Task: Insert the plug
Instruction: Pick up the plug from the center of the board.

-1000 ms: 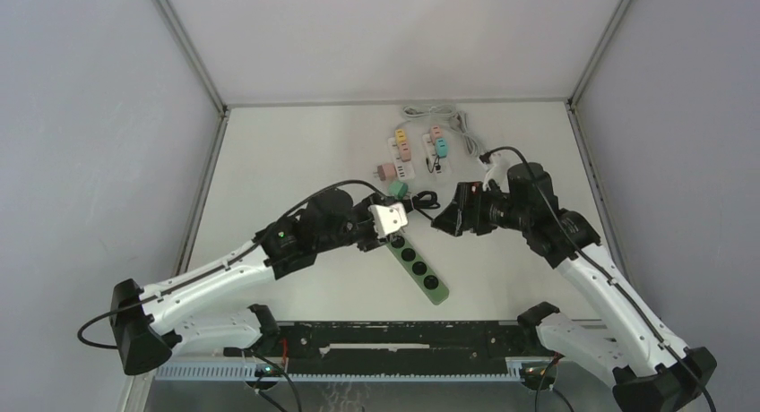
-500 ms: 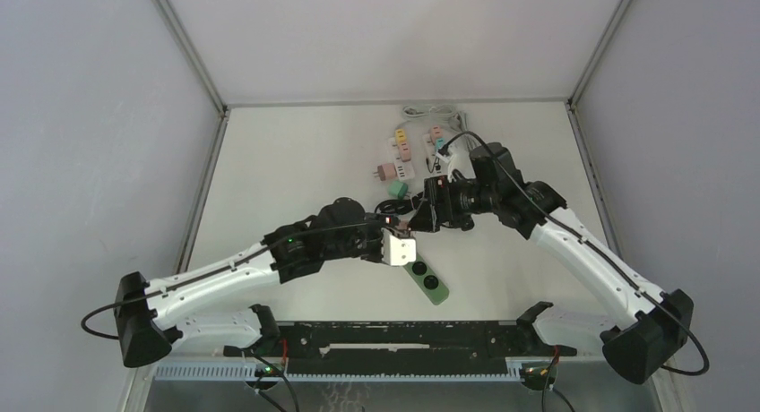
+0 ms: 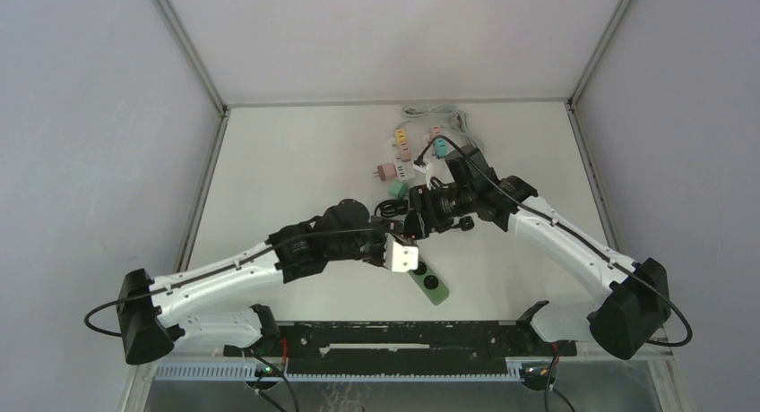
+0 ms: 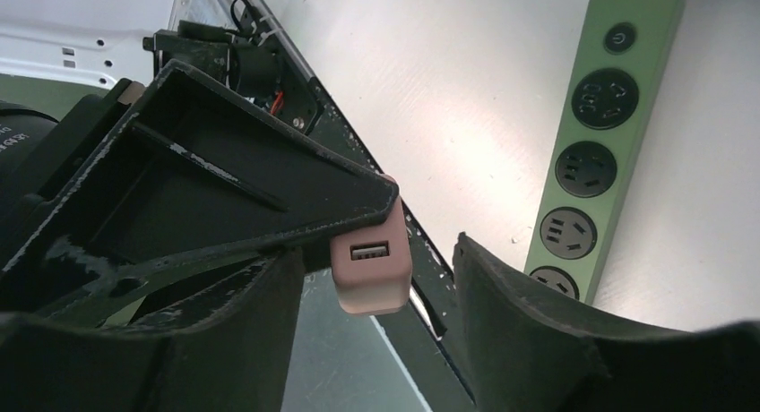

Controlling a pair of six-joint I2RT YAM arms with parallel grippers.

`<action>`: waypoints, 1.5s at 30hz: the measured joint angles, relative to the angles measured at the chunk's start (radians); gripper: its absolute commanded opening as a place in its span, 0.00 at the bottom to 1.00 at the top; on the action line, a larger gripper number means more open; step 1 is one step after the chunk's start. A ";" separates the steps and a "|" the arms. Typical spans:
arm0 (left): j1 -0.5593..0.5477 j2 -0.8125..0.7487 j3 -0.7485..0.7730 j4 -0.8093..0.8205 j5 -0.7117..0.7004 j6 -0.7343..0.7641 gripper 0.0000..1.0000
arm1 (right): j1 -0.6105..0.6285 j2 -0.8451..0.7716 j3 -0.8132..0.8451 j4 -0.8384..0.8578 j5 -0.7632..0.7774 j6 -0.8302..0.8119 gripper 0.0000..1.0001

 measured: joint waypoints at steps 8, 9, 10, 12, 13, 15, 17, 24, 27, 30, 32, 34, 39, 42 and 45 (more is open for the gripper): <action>-0.001 0.000 0.000 0.001 0.007 0.011 0.35 | 0.000 0.026 0.000 0.010 -0.061 -0.034 0.18; -0.001 0.000 0.000 0.001 0.007 0.013 0.36 | 0.000 0.027 0.000 0.010 -0.064 -0.037 0.09; -0.001 0.000 0.000 0.002 0.007 0.013 0.39 | 0.000 0.027 0.000 0.010 -0.067 -0.045 0.01; -0.001 -0.001 -0.005 0.011 0.003 0.007 0.46 | -0.001 0.027 0.000 0.012 -0.068 -0.055 0.00; -0.001 -0.004 -0.014 0.025 -0.002 0.005 0.49 | 0.000 0.027 0.000 0.014 -0.067 -0.056 0.00; -0.002 -0.017 -0.042 0.066 -0.017 -0.010 0.55 | 0.000 0.025 -0.002 0.022 -0.061 -0.054 0.00; -0.004 -0.034 -0.074 0.115 -0.048 -0.037 0.59 | 0.002 0.016 -0.011 0.043 -0.046 -0.047 0.00; -0.007 -0.093 -0.183 0.310 -0.214 -0.215 0.68 | 0.023 -0.080 -0.075 0.152 0.125 0.035 0.00; -0.007 -0.130 -0.247 0.401 -0.255 -0.292 0.76 | 0.050 -0.144 -0.133 0.218 0.233 0.079 0.00; -0.007 -0.176 -0.325 0.481 -0.268 -0.362 0.93 | 0.089 -0.208 -0.190 0.277 0.335 0.114 0.00; -0.007 -0.205 -0.372 0.537 -0.265 -0.406 1.00 | 0.115 -0.243 -0.221 0.319 0.403 0.137 0.00; -0.008 -0.225 -0.407 0.586 -0.259 -0.438 1.00 | 0.139 -0.268 -0.243 0.354 0.461 0.156 0.00; -0.008 -0.224 -0.430 0.705 -0.259 -0.508 1.00 | 0.196 -0.295 -0.287 0.432 0.583 0.194 0.00; -0.008 -0.199 -0.430 0.799 -0.267 -0.546 0.99 | 0.240 -0.304 -0.320 0.471 0.649 0.215 0.00; -0.008 -0.157 -0.430 0.873 -0.272 -0.575 0.95 | 0.274 -0.315 -0.346 0.501 0.711 0.239 0.00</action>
